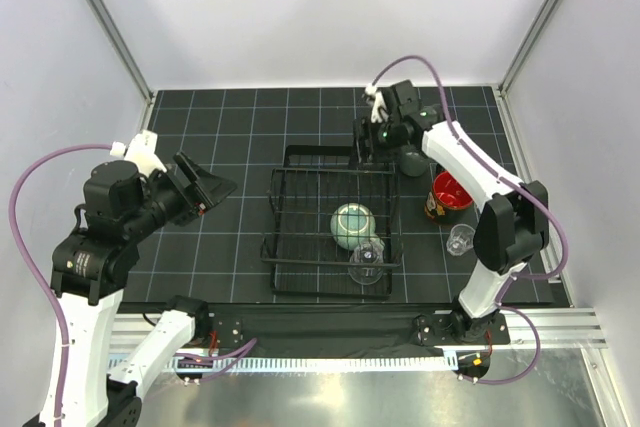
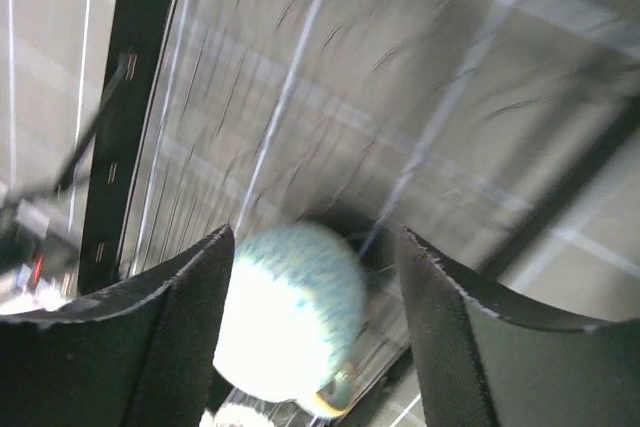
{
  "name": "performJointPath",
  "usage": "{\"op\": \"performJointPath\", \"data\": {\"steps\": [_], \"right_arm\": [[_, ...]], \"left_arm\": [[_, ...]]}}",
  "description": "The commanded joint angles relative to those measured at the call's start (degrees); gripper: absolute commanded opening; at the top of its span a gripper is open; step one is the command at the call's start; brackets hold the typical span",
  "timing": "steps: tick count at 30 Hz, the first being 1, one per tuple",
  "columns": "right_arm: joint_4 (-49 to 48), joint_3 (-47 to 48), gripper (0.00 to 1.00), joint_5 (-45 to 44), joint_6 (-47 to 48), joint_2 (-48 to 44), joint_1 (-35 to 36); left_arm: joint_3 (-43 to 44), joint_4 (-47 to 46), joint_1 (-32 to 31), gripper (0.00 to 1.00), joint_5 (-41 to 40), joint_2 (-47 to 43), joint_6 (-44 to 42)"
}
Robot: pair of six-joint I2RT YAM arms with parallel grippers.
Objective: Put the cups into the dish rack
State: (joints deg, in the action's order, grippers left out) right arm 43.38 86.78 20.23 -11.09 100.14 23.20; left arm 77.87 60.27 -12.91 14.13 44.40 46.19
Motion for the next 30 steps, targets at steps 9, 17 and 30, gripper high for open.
{"op": "performJointPath", "data": {"steps": [9,17,30], "right_arm": [[13.2,21.2,0.75,-32.0,-19.9,6.4,-9.3],[15.0,27.5,0.75,-30.5,-42.7,12.5,-12.3],[20.7,32.3,0.74,-32.7,-59.1,20.4,-14.2]], "left_arm": [[4.0,-0.6,-0.1,0.77,0.6,0.0,-2.2],[5.6,0.2,-0.1,0.77,-0.7,0.8,-3.3],[6.6,1.9,-0.1,0.77,-2.9,0.8,-3.9]]}}
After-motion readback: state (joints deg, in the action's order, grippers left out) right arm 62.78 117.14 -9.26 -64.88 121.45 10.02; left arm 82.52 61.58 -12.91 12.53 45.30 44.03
